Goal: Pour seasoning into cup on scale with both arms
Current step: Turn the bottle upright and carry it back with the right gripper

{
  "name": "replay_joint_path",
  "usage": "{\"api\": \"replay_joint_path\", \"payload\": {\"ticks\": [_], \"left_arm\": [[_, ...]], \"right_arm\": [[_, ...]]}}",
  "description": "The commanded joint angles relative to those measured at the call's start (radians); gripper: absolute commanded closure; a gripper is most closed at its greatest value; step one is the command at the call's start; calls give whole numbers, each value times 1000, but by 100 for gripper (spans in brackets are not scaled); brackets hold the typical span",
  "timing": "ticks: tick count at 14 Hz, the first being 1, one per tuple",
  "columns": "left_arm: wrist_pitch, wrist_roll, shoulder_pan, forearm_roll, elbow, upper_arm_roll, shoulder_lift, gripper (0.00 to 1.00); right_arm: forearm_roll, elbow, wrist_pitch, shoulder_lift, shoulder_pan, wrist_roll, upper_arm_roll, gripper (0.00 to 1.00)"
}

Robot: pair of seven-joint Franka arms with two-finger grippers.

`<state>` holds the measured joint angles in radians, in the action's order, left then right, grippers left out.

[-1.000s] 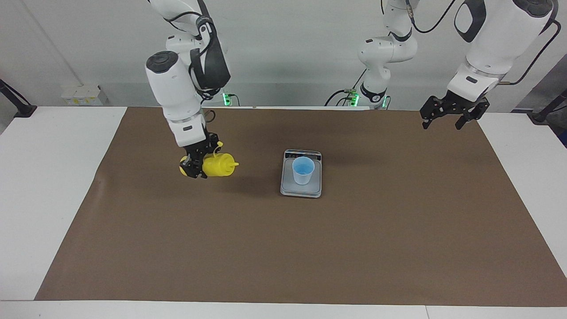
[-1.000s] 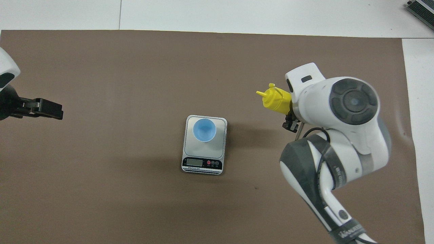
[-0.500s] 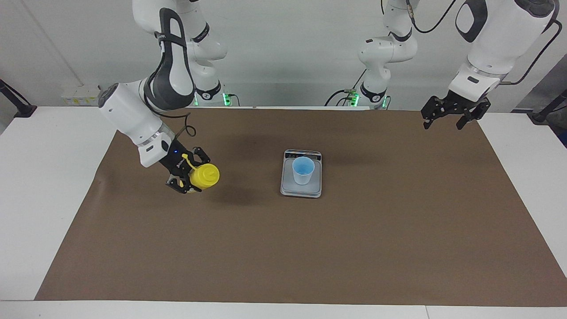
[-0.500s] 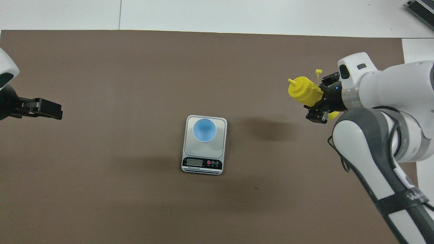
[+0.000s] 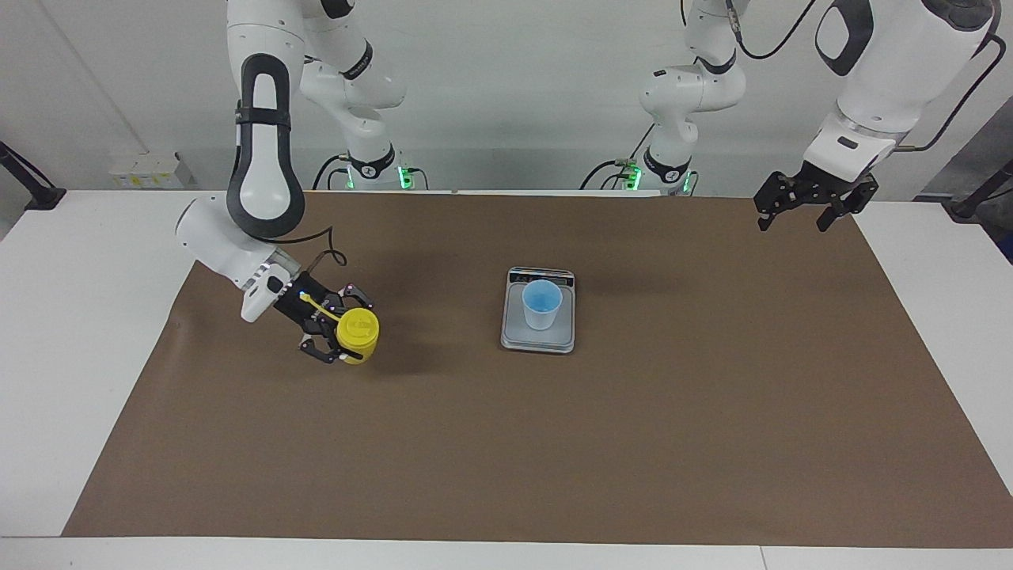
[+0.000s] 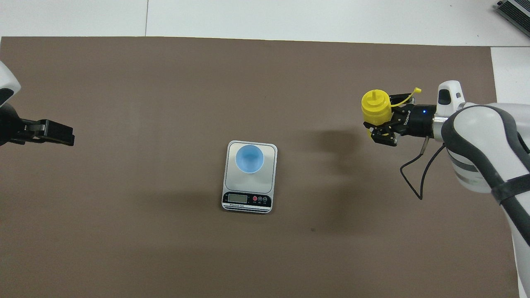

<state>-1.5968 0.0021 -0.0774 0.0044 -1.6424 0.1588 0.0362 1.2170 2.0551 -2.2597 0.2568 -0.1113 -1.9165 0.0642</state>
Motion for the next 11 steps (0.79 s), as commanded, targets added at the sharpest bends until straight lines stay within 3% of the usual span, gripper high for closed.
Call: {"api": "replay_joint_path", "payload": {"ticks": [1,5,6,7,9,11], "left_arm": [[-18,-1,-1,3,-34,-4,28,0],[-18,-1,-1,3,-34,-4,28,0],[-18,-1,-1,3,-34,-4,28,0],[-18,-1,-1,3,-34,-4,28,0],[-18,-1,-1,3,-34,-4,28,0],[-18,-1,-1,3,-34,-5,28,0]], "right_arm": [[107,14,52,31,-53,-142,11,100],[217,36,132,61,-94,-203,11,100],[234,40,135,61,-96,-204,11,90],[236,46,137,61,-96,-205,11,71],[237,68,147,55,-113,-208,11,0],[237,69,163,52,-125,-208,11,0]]}}
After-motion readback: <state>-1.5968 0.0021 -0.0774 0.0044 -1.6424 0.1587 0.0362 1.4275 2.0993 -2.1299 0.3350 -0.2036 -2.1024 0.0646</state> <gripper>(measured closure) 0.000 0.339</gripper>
